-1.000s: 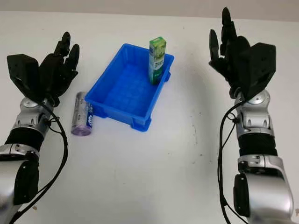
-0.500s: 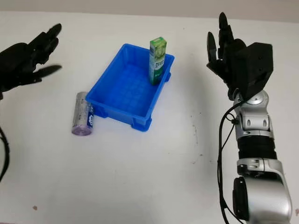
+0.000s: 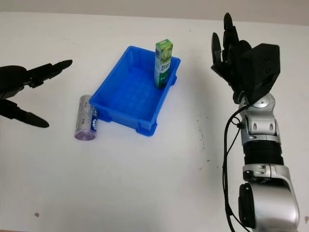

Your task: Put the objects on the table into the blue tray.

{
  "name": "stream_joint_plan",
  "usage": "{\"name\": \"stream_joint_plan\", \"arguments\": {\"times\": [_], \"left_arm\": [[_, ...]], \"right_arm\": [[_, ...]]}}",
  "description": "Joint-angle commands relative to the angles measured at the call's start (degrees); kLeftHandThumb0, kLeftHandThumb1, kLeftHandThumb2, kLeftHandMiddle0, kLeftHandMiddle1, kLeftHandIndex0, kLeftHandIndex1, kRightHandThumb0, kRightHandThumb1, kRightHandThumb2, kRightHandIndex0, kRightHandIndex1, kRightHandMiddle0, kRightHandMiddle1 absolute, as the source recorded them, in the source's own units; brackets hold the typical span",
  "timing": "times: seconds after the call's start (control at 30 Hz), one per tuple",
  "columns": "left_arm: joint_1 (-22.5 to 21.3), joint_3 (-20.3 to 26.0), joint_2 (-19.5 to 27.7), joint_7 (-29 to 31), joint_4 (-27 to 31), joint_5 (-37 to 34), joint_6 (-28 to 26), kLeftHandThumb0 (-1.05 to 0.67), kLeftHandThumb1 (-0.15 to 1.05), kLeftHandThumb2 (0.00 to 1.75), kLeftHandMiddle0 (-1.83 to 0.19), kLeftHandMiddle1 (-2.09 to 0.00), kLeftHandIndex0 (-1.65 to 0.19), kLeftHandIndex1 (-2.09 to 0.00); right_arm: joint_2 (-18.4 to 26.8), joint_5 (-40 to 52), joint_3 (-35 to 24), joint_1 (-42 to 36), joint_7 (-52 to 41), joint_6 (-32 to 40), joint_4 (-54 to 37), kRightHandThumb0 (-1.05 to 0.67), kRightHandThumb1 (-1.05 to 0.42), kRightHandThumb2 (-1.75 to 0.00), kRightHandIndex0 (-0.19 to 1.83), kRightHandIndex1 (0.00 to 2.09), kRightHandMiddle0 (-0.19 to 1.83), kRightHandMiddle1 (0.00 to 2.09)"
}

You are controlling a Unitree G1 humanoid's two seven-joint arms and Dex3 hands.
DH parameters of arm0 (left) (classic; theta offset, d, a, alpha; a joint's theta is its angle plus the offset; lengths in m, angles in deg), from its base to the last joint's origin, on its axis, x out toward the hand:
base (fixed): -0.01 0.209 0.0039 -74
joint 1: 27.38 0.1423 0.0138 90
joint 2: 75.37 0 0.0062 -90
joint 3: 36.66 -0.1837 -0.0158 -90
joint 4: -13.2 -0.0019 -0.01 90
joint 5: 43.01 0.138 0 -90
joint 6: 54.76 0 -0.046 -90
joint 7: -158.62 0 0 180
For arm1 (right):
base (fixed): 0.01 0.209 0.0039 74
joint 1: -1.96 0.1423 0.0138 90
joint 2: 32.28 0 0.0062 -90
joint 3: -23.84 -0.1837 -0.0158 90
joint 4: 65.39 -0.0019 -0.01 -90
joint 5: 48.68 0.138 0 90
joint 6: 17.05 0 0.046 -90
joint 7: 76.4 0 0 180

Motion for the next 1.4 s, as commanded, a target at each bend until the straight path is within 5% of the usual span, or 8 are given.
{"name": "stream_joint_plan", "arguments": {"times": [0.0, 0.17, 0.33, 0.53, 1.37], "left_arm": [[0.77, -0.54, 0.13, -1.06, 2.02, 0.53, -1.81, -0.79, 0.79, 0.04, 0.19, 0.0, 0.19, 0.0], [0.58, -2.08, -1.81, -2.53, 1.23, 1.18, -2.87, -0.84, 0.8, 0.06, 0.19, 0.0, 0.19, 0.0], [0.12, -2.36, -4.41, -1.64, 0.01, -1.74, -9.73, -0.84, 0.79, 0.05, 0.19, 0.0, 0.19, 0.0], [0.17, -3.25, -7.48, -3.54, -7.24, -1.77, -0.89, -0.99, 0.87, 0.07, 0.19, 0.0, 0.19, 0.0], [5.19, -4.69, -10.33, -12.41, -4.39, 2.49, 8.17, -1.01, 0.91, 0.06, 0.19, 0.0, 0.19, 0.0]], "right_arm": [[0.19, 0.23, -0.31, 1.16, 0.15, -0.22, 0.29, -0.69, -1.05, -0.75, -0.19, 0.0, -0.19, 0.0], [0.12, 0.32, -0.58, 1.09, 0.54, -0.56, 0.08, -0.68, -1.05, -0.74, -0.19, 0.0, -0.19, 0.0], [0.43, -0.09, -0.52, 0.89, 0.82, -1.11, 0.08, -0.68, -1.05, -0.74, -0.19, 0.0, -0.19, 0.0], [0.71, 0.02, -0.74, 0.69, 0.81, -0.71, -0.44, -0.67, -1.05, -0.74, -0.19, 0.0, -0.19, 0.0], [0.54, 1.12, -1.41, 0.66, 0.27, -1.04, -0.49, -0.65, -1.05, -0.75, -0.19, 0.0, -0.19, 0.0]]}}
